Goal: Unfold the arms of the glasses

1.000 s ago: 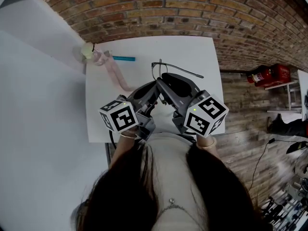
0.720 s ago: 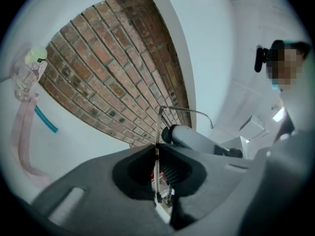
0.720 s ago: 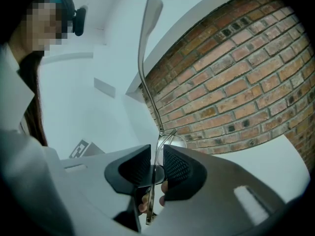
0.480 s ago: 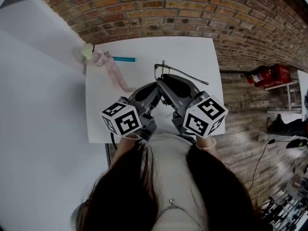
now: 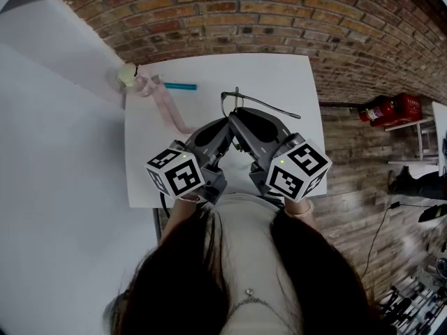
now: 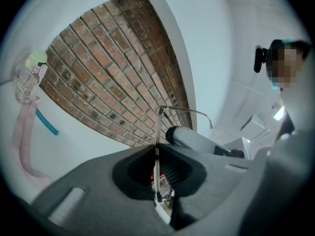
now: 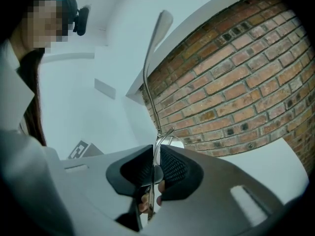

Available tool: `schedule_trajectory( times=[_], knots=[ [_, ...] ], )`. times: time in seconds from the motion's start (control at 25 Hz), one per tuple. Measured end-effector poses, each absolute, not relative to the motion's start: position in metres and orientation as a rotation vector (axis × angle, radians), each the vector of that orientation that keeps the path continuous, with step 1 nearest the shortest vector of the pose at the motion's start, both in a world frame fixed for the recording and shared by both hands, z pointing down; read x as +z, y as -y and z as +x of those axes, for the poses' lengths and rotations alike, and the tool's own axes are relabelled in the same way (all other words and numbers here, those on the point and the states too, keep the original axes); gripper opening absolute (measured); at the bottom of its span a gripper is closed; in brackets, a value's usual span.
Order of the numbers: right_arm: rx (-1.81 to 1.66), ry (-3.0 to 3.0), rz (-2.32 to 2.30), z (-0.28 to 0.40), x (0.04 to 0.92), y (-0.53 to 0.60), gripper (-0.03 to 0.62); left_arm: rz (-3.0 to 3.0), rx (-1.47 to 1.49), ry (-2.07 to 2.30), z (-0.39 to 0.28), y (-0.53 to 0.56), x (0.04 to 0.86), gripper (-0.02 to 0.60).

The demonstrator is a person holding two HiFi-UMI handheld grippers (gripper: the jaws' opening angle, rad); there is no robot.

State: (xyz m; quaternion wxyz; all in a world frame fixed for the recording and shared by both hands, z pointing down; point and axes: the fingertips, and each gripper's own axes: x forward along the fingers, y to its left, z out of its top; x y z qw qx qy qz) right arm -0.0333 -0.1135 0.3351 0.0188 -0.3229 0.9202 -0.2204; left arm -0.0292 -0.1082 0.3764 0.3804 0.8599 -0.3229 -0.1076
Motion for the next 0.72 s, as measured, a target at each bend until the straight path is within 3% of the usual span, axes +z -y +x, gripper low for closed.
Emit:
schedule_trajectory(
  times=[0.72],
  knots=[
    [-0.641,-2.842,-0.983,-0.033,0.322,0.108,0.028,2.107,-0.349,0.858,-0.046,0.115,0.377,0.023]
  ],
)
